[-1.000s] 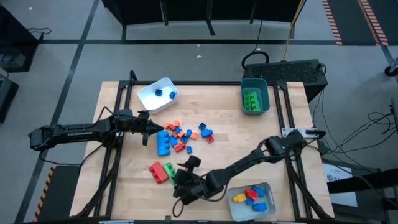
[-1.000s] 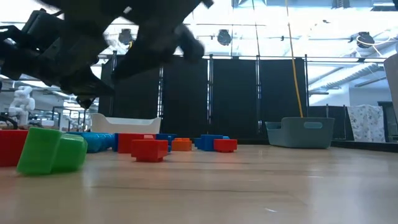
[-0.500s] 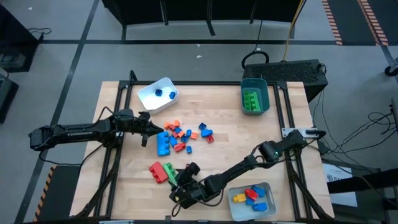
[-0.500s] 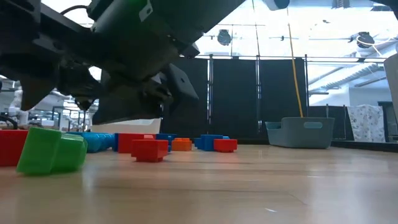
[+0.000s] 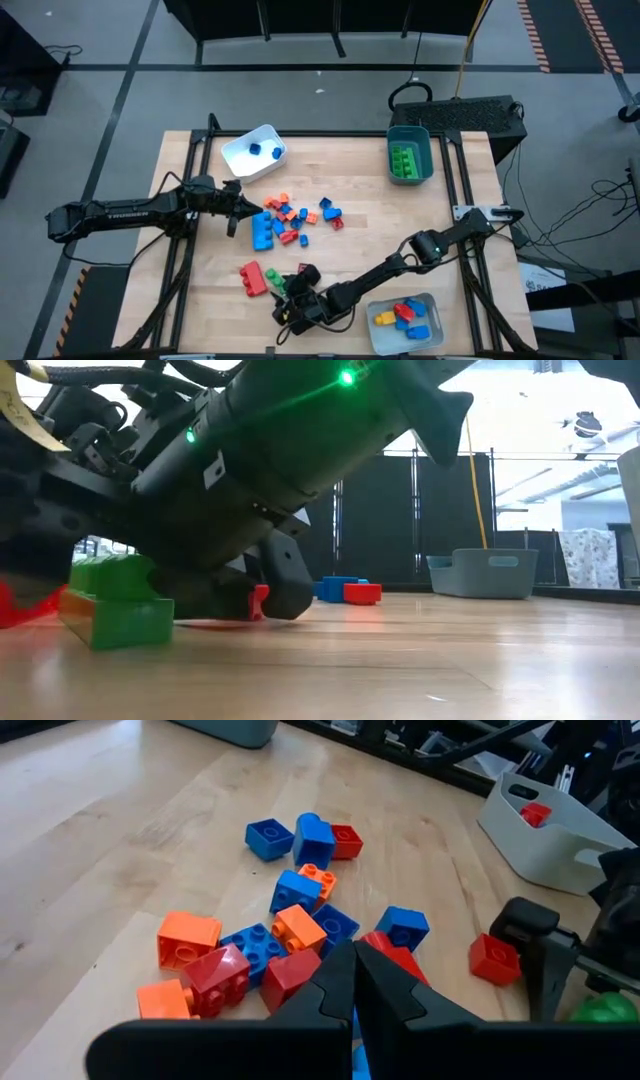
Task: Sort blocks by size
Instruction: Put the large 4 stud green game piece into the blue bin
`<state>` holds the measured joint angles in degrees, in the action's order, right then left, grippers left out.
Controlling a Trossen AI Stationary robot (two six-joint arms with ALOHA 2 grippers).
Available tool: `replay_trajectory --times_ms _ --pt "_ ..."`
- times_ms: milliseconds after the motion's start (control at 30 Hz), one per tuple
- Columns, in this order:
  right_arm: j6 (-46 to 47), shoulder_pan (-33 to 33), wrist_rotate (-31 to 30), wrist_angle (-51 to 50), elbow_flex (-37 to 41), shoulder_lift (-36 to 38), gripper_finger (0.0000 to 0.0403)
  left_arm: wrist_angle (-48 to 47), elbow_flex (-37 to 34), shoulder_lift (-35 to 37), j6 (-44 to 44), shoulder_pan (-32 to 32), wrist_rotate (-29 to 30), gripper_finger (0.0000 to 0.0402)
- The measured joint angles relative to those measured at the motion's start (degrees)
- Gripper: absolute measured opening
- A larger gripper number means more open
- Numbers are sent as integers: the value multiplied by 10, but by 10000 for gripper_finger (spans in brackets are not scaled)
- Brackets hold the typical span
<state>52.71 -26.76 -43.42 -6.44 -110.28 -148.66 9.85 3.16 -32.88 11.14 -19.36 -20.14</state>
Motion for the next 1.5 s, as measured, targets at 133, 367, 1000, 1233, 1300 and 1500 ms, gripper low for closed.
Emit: replay_trajectory --times_ms 133,367,1000,1233,1300,1500 --pt "-41 1 5 -26 0 -1 231 0 0 0 -12 0 0 11" --pt "-44 6 19 -101 -1 0 111 0 0 0 -11 0 0 11" --pt "-259 37 -66 -210 4 185 111 1 0 0 -10 0 0 11" --pt "-25 58 -166 -652 10 287 112 3 0 0 -15 0 0 11" --pt "52 59 -179 -752 34 313 112 3 0 0 -24 0 1 11" --pt "232 89 -184 -820 238 481 112 3 0 0 -26 0 7 11"
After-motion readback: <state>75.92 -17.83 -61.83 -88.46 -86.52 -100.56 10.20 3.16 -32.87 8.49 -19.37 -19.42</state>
